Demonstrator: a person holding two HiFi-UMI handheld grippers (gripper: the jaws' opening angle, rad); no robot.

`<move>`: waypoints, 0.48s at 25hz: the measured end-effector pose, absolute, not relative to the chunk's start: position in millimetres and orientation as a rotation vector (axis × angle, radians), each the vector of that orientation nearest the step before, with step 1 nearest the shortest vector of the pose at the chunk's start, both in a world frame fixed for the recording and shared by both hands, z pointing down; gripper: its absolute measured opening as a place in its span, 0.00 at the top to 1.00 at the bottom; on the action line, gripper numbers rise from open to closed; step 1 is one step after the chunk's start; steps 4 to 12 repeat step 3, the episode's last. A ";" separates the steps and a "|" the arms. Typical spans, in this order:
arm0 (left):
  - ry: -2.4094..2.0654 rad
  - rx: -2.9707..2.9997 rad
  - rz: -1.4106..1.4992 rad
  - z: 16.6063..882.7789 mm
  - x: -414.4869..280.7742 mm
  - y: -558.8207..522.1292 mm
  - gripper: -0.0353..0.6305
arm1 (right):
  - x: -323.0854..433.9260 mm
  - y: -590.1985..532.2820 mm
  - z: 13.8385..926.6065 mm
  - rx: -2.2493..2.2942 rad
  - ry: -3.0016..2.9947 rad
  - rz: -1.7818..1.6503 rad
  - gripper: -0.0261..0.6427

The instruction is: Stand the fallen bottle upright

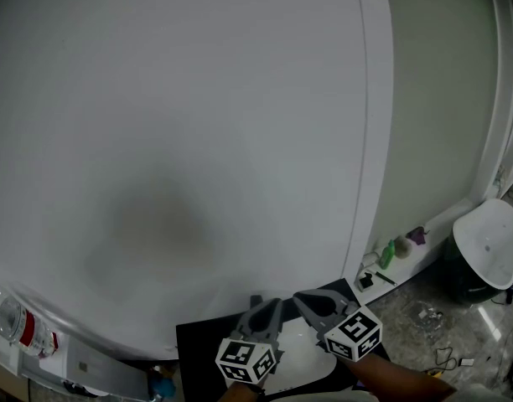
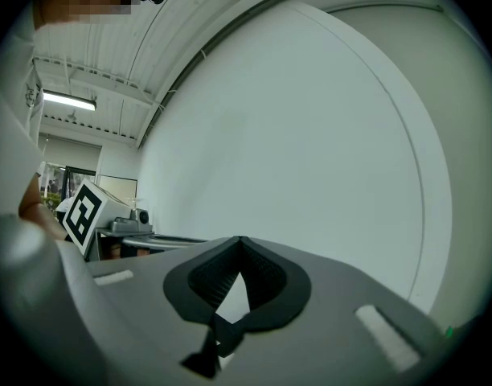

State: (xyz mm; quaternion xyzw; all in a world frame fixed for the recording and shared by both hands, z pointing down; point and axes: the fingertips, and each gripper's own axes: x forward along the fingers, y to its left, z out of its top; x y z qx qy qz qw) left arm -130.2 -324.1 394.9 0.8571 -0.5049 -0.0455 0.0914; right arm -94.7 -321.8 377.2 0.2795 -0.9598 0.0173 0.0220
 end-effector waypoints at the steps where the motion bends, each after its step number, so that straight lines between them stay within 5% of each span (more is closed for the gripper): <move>1: -1.500 2.547 -0.136 394.5 -130.2 -324.3 0.94 | -94.7 -321.7 376.6 0.866 -2.974 0.054 0.96; 12: -1.500 2.547 -0.136 393.7 -130.3 -324.5 0.94 | -94.7 -321.5 375.2 0.866 -2.975 0.054 0.96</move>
